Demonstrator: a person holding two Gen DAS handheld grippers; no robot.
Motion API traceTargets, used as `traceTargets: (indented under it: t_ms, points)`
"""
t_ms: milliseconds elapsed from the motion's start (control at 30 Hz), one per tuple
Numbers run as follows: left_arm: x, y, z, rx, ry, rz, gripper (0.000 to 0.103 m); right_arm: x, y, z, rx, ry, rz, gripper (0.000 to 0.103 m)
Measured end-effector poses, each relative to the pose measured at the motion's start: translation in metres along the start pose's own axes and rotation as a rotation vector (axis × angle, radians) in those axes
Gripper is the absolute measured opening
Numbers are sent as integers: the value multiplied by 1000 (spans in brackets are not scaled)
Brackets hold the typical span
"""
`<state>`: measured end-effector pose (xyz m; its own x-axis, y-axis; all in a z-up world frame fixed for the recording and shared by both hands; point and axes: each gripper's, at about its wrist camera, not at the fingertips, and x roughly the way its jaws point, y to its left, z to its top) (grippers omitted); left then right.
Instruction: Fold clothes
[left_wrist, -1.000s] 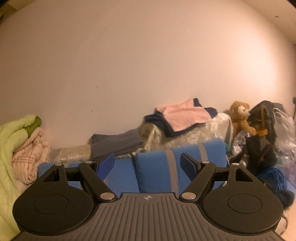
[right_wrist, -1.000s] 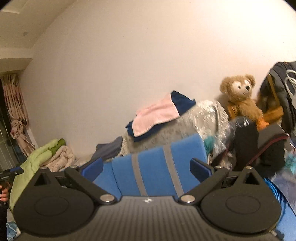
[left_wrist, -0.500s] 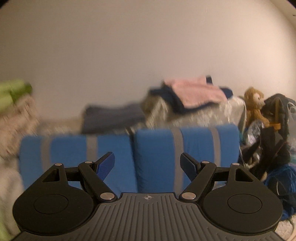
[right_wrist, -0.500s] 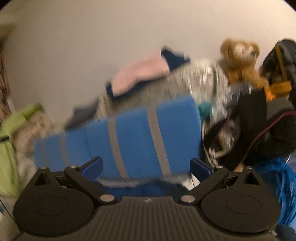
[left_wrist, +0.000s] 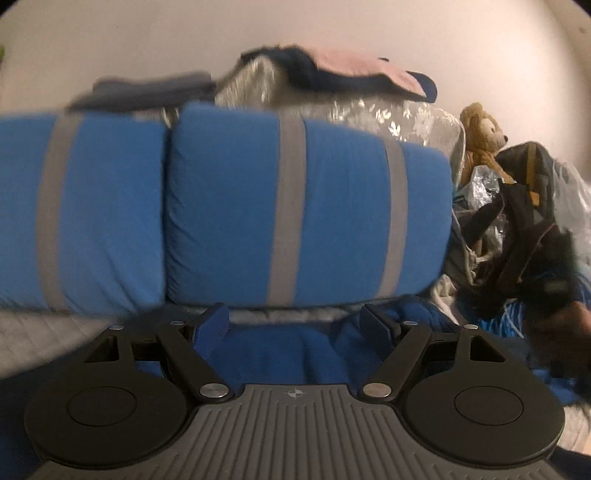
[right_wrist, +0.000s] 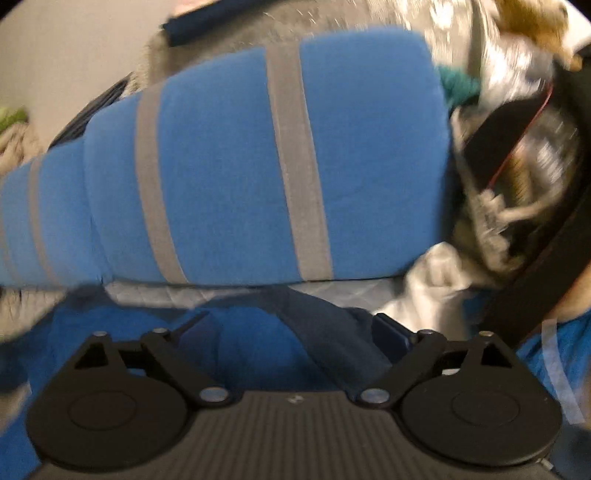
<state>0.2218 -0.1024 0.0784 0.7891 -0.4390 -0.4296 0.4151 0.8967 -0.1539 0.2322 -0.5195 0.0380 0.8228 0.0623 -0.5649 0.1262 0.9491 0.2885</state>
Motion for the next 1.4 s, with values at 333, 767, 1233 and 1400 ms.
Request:
traceTargets:
  t_ms: [333, 767, 1233, 1400]
  points:
    - [37, -2, -48, -5, 43, -39, 75, 110, 4, 4, 81, 188, -115, 26]
    - [45, -1, -50, -83, 66, -77, 75, -23, 85, -100, -369, 80, 29, 10]
    - [106, -52, -76, 115, 206, -51, 76, -42, 108, -137, -510, 148, 68, 10]
    - [138, -61, -113, 222, 342, 52, 77, -59, 110, -114, -457, 144, 135, 62]
